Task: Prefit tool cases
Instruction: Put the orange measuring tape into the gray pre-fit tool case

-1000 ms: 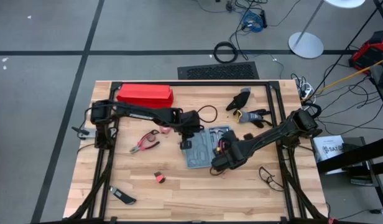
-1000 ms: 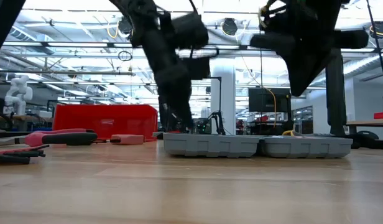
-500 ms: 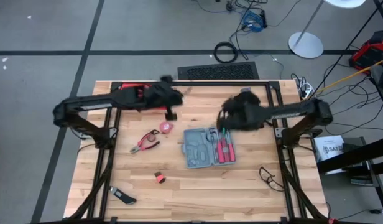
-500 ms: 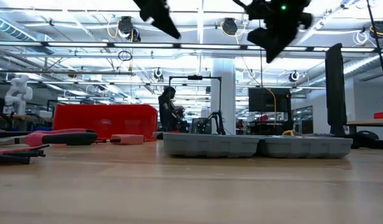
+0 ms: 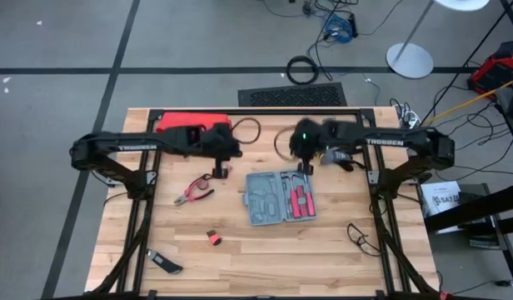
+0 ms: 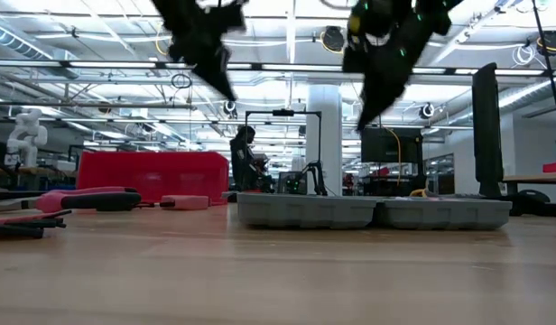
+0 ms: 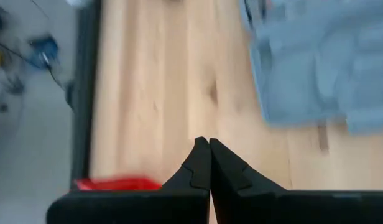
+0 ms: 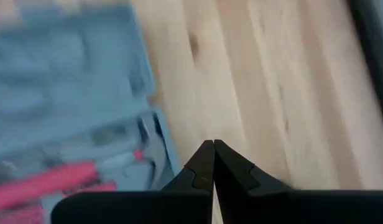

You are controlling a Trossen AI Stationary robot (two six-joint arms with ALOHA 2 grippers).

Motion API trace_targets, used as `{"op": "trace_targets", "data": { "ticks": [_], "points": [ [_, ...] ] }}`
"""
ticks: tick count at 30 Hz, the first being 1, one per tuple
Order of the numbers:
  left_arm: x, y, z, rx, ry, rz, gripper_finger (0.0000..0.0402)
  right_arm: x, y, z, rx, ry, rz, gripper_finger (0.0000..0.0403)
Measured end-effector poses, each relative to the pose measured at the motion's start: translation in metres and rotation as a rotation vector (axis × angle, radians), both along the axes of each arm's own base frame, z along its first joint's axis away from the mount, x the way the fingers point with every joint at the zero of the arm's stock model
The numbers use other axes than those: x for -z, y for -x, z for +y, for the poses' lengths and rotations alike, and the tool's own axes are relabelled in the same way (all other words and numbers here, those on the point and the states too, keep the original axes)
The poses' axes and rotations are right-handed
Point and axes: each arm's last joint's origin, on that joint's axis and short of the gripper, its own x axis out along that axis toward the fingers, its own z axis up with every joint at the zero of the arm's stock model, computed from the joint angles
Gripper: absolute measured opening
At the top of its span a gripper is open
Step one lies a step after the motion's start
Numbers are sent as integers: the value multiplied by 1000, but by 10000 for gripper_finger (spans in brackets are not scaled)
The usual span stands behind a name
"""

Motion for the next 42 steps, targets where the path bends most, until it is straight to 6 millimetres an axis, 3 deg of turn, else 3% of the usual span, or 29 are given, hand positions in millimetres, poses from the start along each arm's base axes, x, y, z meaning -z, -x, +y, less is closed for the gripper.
{"op": "trace_targets", "data": {
  "ticks": [4, 8, 11, 20, 26, 30, 35, 42],
  "points": [
    [35, 9, -4, -68, 36, 96, 0, 28, 7, 15, -15, -10, 35, 0],
    [56, 20, -7, -132, 57, 182, 0, 32, 12, 23, -16, -11, 3, 0],
    [67, 24, -10, -162, 95, 200, 9, 24, 14, 25, -24, -3, -35, 0],
    [71, 24, -11, -274, 117, 179, 117, 8, 9, 18, -129, 70, -192, 5],
    [84, 19, -4, -432, 54, 193, 178, 7, 8, 14, -133, 89, -215, 48],
    [91, 20, -3, -453, 73, 250, 189, 6, 7, 12, -126, 94, -234, 92],
    [95, 25, -13, -332, 120, 362, 189, 4, 5, 12, -105, 87, -268, 141],
    [109, 30, -16, -328, 164, 406, 189, 4, 4, 12, -95, 81, -269, 170]
  ]
}}
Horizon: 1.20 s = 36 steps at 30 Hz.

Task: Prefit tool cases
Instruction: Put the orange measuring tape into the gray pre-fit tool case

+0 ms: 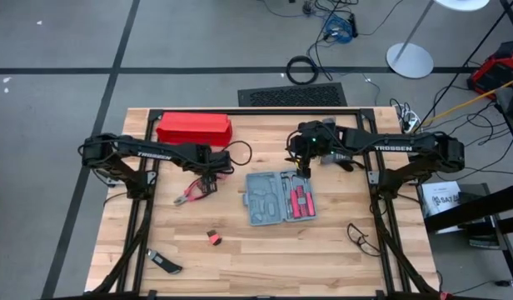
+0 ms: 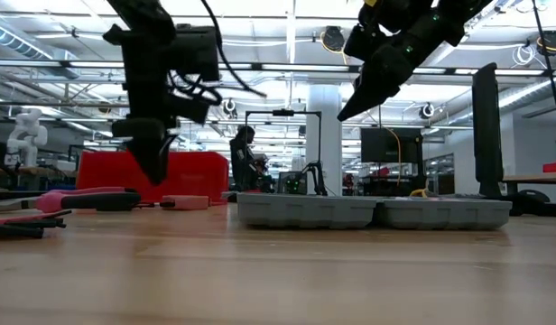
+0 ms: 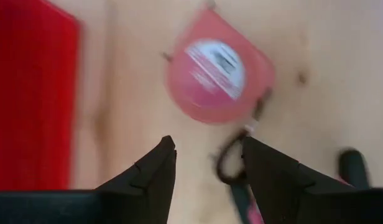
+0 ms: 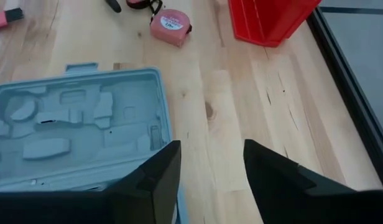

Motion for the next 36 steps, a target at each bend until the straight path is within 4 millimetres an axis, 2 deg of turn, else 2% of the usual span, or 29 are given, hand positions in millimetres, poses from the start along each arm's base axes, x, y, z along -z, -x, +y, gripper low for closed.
{"op": "trace_targets", "data": {
  "ticks": [6, 14, 27, 30, 34, 36],
  "points": [
    [12, 6, -5, 5, 59, 21, 190, 0, 0, 0, -1, 0, 1, 171],
    [23, 3, -3, -16, 60, -88, 190, 0, 0, 0, -1, 0, -3, 171],
    [49, 3, -3, -69, 113, -31, 185, -1, -1, 0, 0, 6, -19, 171],
    [51, 2, -3, -55, 112, -23, 147, -1, -1, 0, 1, 7, -19, 171],
    [46, 0, -9, 29, 102, -38, 25, -1, -1, 0, 4, 11, -19, 171],
    [39, -1, -11, 50, 84, -56, 13, -2, -1, -2, 13, 15, -24, 171]
  ]
}}
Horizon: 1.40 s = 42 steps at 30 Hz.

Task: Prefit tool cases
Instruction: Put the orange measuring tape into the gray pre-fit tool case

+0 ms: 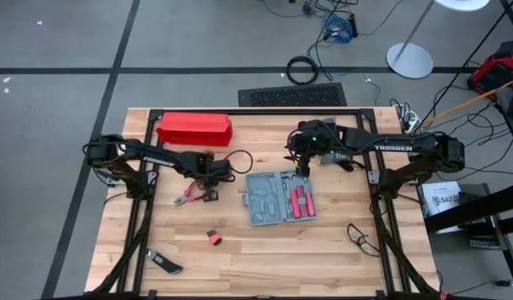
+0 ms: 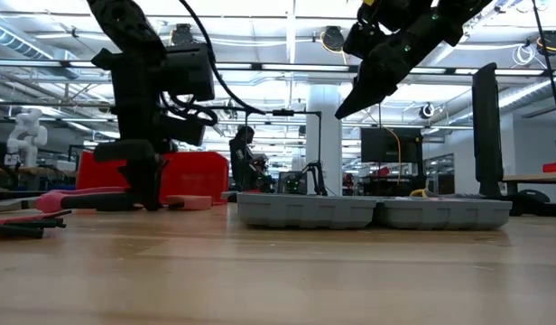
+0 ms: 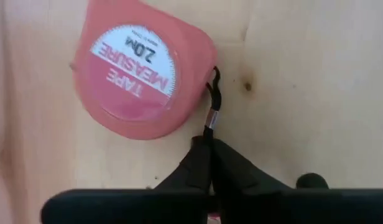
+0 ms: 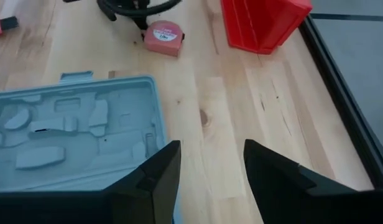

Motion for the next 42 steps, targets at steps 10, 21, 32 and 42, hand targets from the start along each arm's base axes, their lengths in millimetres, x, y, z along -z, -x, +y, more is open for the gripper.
{"op": "trace_targets", "data": {
  "ticks": [10, 21, 32, 42],
  "points": [
    [-65, -16, -5, 45, -122, -318, 2, -2, 2, -12, 54, -6, -27, 171],
    [-83, -24, -4, 53, -179, -424, 1, -2, 3, -15, 65, -5, -29, 171],
    [-128, -44, -2, 108, -243, -615, 0, -2, 3, -16, 62, -1, -26, 171],
    [-144, -55, -6, 60, -160, -732, 0, 4, 8, -14, 71, -39, 47, 171]
  ]
}}
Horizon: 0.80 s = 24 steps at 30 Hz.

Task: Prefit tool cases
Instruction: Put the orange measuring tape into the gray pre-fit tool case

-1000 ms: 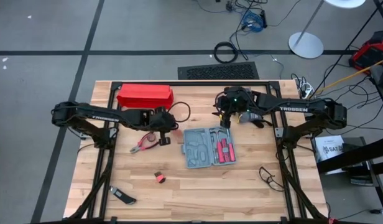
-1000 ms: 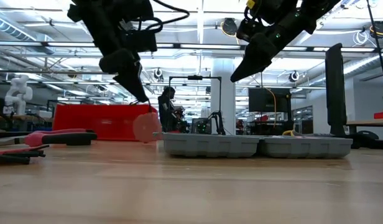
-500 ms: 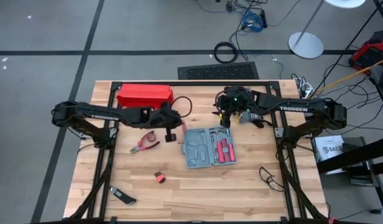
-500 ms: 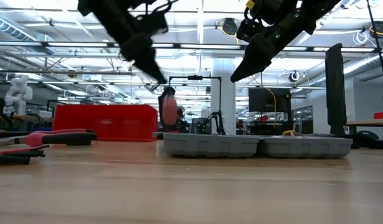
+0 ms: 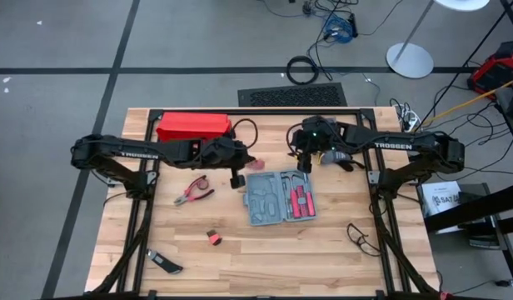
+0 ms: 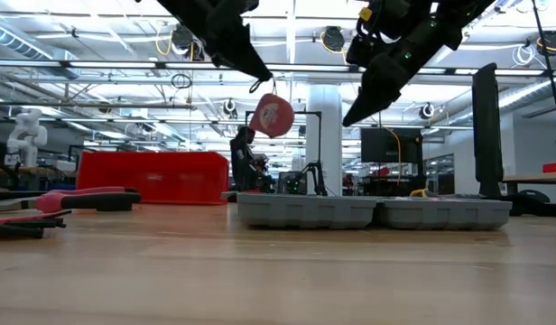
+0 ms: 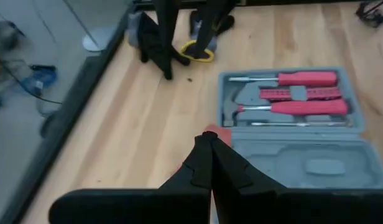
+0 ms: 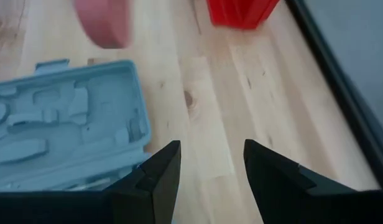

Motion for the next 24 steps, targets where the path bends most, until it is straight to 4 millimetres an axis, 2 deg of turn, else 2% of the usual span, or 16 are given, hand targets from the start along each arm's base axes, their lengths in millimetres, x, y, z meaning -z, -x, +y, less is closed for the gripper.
{"op": "trace_targets", "data": {
  "ticks": [5, 10, 17, 24],
  "points": [
    [15, -11, -1, 2, 87, 16, 0, 3, 3, 1, 16, -35, 42, 171],
    [26, -18, 0, 1, 103, 43, 0, 4, 4, 1, 20, -45, 48, 171],
    [26, -19, 0, -18, 127, 28, 0, 4, 4, 2, 33, -59, 44, 171],
    [28, -31, 0, -135, 254, -93, 0, 4, 4, 2, 40, -65, 44, 171]
  ]
}}
